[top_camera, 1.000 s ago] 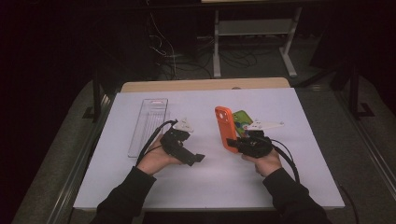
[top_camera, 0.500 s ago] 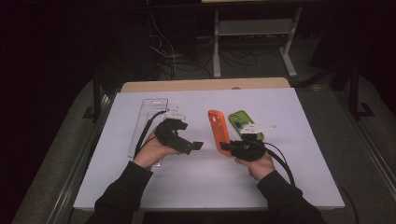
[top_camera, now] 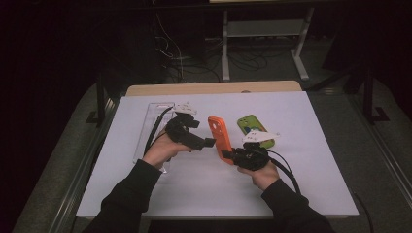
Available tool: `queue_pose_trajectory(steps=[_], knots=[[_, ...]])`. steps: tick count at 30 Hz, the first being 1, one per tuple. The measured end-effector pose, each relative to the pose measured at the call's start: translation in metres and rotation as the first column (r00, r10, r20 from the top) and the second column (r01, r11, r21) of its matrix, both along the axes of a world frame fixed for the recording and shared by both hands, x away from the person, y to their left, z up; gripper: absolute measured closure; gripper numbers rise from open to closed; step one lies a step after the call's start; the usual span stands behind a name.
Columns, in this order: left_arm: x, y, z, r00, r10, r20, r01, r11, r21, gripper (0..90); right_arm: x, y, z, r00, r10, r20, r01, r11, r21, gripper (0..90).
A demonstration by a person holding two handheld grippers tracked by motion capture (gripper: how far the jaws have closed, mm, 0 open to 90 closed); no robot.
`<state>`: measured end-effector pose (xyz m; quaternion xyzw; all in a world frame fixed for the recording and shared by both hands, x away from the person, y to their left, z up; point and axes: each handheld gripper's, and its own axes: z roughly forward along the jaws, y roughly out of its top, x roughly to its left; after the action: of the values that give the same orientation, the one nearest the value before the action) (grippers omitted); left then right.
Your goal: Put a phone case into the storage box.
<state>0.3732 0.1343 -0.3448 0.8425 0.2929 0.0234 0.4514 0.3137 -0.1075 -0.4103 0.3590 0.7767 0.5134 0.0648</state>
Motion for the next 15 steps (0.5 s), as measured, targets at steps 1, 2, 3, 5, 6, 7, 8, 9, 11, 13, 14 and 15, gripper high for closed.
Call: queue_pose_trajectory(steps=[1, 2, 3, 5, 6, 7, 8, 9, 11, 13, 14, 15], knots=[[0.001, 0.000, 0.001, 1.0000, -0.005, 0.003, 0.005, 1.0000, 0.000, 0.0, 0.000, 0.001, 0.000, 1.0000, 0.003, 0.000, -0.003, 1.0000, 0.000, 78.6], [0.001, -0.002, 0.001, 1.0000, 0.000, -0.002, 0.000, 1.0000, -0.005, 0.0, -0.001, 0.002, 0.000, 1.0000, 0.002, -0.001, -0.002, 1.0000, 0.006, 78.6], [0.002, -0.002, 0.002, 1.0000, -0.006, 0.002, 0.006, 1.0000, -0.007, 0.0, -0.001, 0.003, 0.001, 1.0000, 0.005, -0.005, -0.005, 1.0000, 0.008, 78.7], [0.002, -0.004, 0.003, 1.0000, -0.005, -0.001, 0.005, 0.9999, -0.014, 0.0, -0.001, 0.004, 0.001, 1.0000, 0.008, 0.005, -0.008, 0.9999, 0.010, 78.6], [0.002, -0.004, 0.004, 1.0000, -0.004, -0.003, 0.004, 0.9999, -0.012, 0.0, -0.002, 0.005, 0.001, 1.0000, 0.009, 0.001, -0.009, 0.9999, 0.013, 78.7], [0.002, -0.005, 0.004, 1.0000, -0.007, 0.000, 0.007, 0.9999, -0.012, 0.0, -0.002, 0.005, 0.001, 0.9999, 0.011, 0.010, -0.011, 0.9998, 0.017, 78.6], [0.003, -0.005, 0.005, 1.0000, -0.006, 0.000, 0.006, 0.9998, -0.016, 0.0, -0.002, 0.006, 0.002, 0.9999, 0.012, 0.012, -0.013, 0.9998, 0.017, 78.6], [0.003, -0.006, 0.005, 1.0000, -0.004, -0.001, 0.004, 0.9998, -0.017, 0.0, -0.002, 0.006, 0.002, 0.9999, 0.010, 0.011, -0.010, 0.9998, 0.016, 78.6], [0.004, -0.007, 0.005, 0.9999, -0.011, 0.004, 0.011, 0.9998, -0.014, 0.0, -0.003, 0.007, 0.002, 0.9998, 0.012, 0.017, -0.013, 0.9997, 0.021, 78.7], [0.005, -0.008, 0.005, 0.9999, -0.015, 0.002, 0.015, 0.9998, -0.013, 0.0, -0.003, 0.008, 0.003, 0.9998, 0.014, 0.014, -0.014, 0.9996, 0.024, 78.7], [0.005, -0.011, 0.004, 0.9999, -0.010, 0.000, 0.010, 0.9996, -0.026, 0.0, -0.003, 0.008, 0.003, 0.9998, 0.015, 0.014, -0.015, 0.9995, 0.026, 78.6], [0.005, -0.012, 0.004, 0.9999, -0.010, -0.003, 0.010, 0.9997, -0.024, 0.0, -0.004, 0.008, 0.003, 0.9998, 0.015, 0.014, -0.015, 0.9995, 0.028, 78.7]])
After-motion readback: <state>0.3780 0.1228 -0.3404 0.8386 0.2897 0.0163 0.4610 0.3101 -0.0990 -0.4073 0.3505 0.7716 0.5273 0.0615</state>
